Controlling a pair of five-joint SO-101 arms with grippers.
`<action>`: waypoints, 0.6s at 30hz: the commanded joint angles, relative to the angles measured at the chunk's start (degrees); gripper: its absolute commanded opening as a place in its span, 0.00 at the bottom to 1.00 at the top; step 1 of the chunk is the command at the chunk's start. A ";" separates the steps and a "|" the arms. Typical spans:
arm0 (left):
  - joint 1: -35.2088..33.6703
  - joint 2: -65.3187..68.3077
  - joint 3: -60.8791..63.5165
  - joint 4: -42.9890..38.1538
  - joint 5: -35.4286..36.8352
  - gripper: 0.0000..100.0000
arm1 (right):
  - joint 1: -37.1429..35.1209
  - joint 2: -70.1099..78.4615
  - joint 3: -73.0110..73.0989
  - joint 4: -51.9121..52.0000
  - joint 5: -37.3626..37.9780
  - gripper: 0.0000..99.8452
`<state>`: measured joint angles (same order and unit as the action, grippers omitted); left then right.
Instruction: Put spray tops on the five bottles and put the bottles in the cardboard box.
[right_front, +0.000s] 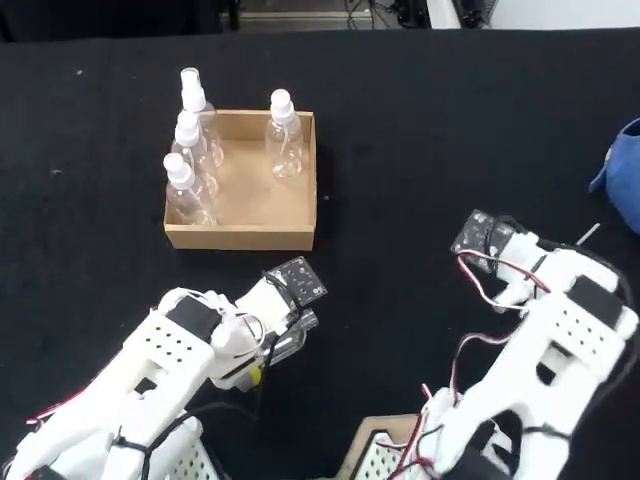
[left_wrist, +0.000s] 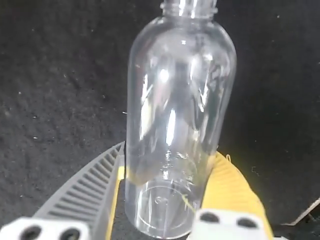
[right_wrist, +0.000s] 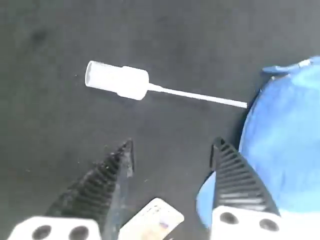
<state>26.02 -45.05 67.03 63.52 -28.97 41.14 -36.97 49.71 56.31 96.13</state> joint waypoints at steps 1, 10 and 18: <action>0.48 -0.53 -1.36 -0.79 0.44 0.03 | 1.32 4.53 -0.31 0.62 17.14 0.23; 0.13 -0.26 -1.27 -0.70 0.44 0.03 | 0.97 11.82 -0.40 -0.62 31.12 0.23; 0.04 -0.53 -1.27 -0.70 0.44 0.03 | 0.88 24.66 -0.57 -12.92 30.95 0.23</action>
<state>26.02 -45.05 67.03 63.52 -28.88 41.14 -17.36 49.71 49.10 126.64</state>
